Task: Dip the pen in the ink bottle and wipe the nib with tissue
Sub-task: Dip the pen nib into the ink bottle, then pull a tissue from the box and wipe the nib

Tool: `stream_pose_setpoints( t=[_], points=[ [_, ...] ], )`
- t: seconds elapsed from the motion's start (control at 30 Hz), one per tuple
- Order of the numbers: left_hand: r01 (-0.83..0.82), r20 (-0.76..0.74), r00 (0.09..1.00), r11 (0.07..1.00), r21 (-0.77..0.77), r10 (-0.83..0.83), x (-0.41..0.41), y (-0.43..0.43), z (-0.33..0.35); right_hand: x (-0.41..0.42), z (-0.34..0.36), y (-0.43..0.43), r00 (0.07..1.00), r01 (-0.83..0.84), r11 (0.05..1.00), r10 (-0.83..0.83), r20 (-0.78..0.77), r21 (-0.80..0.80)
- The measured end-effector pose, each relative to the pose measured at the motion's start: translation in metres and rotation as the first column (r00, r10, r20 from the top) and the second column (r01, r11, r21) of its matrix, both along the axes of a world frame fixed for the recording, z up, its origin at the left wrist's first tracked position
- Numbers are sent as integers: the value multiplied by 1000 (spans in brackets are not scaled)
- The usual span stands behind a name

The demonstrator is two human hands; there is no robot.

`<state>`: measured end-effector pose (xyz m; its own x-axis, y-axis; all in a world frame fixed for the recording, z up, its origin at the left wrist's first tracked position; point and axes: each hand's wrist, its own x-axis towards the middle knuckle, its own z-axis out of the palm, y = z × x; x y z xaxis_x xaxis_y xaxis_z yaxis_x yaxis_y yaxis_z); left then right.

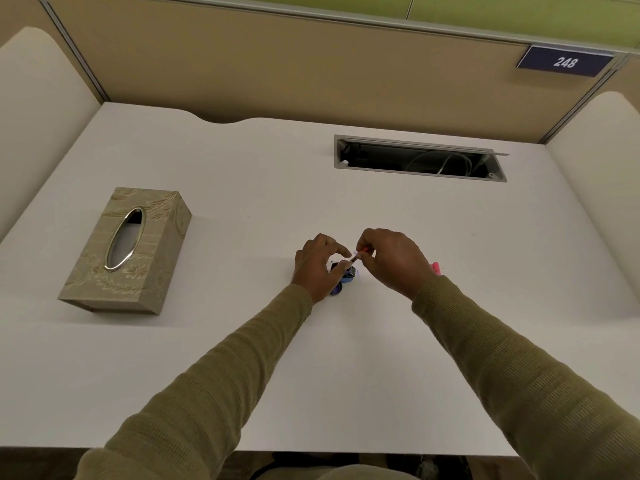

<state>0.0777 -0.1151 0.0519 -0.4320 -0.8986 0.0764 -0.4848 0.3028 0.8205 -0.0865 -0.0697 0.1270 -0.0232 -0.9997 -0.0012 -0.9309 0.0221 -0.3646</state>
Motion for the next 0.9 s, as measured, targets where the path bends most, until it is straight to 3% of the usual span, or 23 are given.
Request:
stream_pose_setpoints(
  t=[0.5, 0.73, 0.9],
  points=[
    [-153, 77, 985, 988, -35, 155, 64, -9, 14, 1, -11, 17, 973, 164, 986, -159, 170, -20],
    [-210, 162, 957, 958, -196, 243, 138, -32, 38, 1, -15, 20, 961, 219, 974, -207, 186, -50],
    [-319, 253, 880, 895, -311, 402, 215, -60, 52, 4, -13, 21, 962, 222, 974, -211, 174, -48]
  ],
)
